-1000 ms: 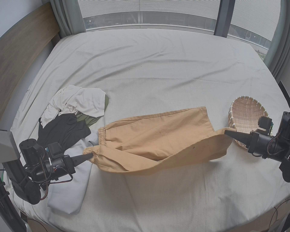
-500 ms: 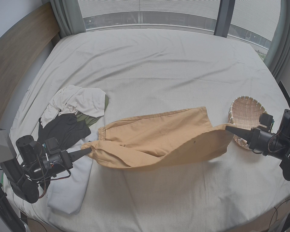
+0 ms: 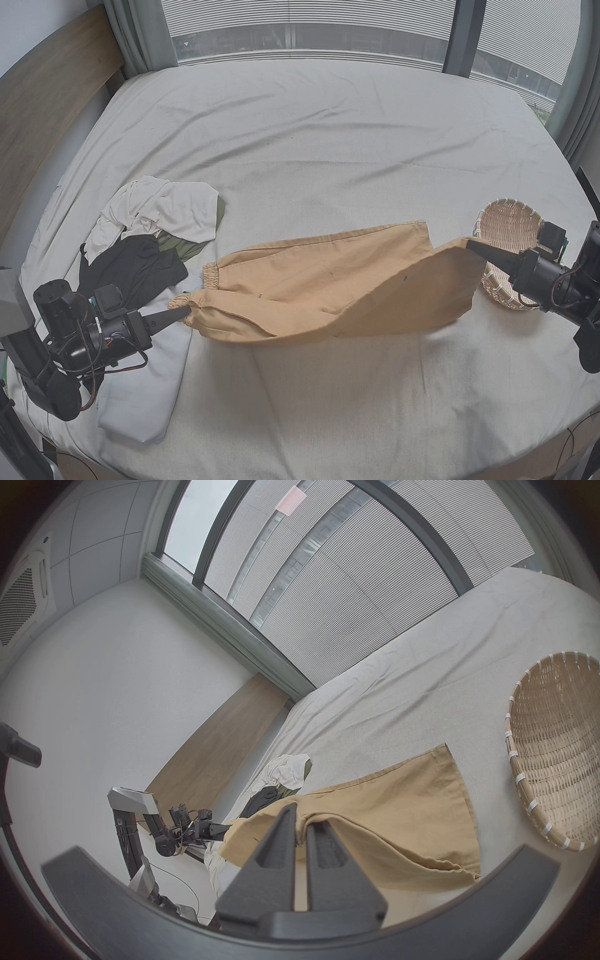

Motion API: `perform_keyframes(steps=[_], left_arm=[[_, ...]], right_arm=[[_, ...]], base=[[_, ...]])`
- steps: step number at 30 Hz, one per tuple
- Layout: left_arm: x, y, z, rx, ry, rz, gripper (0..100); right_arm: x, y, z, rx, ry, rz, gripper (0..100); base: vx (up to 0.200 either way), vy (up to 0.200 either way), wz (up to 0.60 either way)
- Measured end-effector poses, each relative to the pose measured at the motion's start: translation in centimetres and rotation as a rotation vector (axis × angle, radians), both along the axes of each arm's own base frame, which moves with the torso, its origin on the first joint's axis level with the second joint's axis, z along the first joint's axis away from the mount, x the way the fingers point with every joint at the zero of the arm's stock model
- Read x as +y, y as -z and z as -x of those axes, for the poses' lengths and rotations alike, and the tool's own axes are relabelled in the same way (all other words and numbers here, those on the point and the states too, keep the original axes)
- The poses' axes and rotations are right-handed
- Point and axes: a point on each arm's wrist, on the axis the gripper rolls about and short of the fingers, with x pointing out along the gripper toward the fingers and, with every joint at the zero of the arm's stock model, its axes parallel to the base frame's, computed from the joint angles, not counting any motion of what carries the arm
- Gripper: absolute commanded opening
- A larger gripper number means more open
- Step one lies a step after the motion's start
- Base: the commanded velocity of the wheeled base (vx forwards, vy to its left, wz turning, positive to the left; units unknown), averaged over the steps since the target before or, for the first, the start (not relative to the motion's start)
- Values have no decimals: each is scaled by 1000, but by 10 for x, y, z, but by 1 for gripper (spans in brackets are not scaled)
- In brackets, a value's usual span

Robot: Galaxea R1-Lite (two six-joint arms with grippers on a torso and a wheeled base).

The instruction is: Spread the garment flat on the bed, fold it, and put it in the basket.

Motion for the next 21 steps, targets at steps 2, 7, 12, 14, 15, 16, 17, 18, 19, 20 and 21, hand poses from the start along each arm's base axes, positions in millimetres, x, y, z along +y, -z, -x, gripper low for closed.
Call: perform_keyframes(steps=[2,7,12,14,15,16,17,18,19,20,21], left_arm=[[-1,0,-1,-2,0,0,0],[-2,-1,-11,-21,-38,-4,0],[-2,0,-27,-47,-117,-10,0],[-3,2,-32,-46,-123,-10,0],[-4,3,-33,-45,-125,-10,0],[-4,4,-35,-44,-125,-11,0],[-5,5,-36,-42,-123,-11,0],[-7,6,-37,-41,-120,-11,0],[-7,7,-38,-40,-119,-10,0],[-8,7,-40,-40,-118,-9,0],[-9,7,-41,-39,-120,-7,0]], right_arm=[[0,1,-5,2,2,0,0],[-2,-2,-26,-14,20,-2,0],[-6,-2,-44,23,42,1,0],[-8,-3,-50,27,51,2,0],[-9,-4,-52,27,55,2,0],[-10,-3,-55,30,58,2,0],[-11,-3,-57,30,62,2,0],[-12,-2,-60,31,65,2,0],[-12,-2,-62,30,67,2,0],[-12,-2,-64,29,68,2,0],[-12,-1,-67,29,69,2,0]], base=[[0,0,0],[0,0,0],[0,0,0],[0,0,0],[0,0,0],[0,0,0],[0,0,0],[0,0,0],[0,0,0],[0,0,0],[0,0,0]])
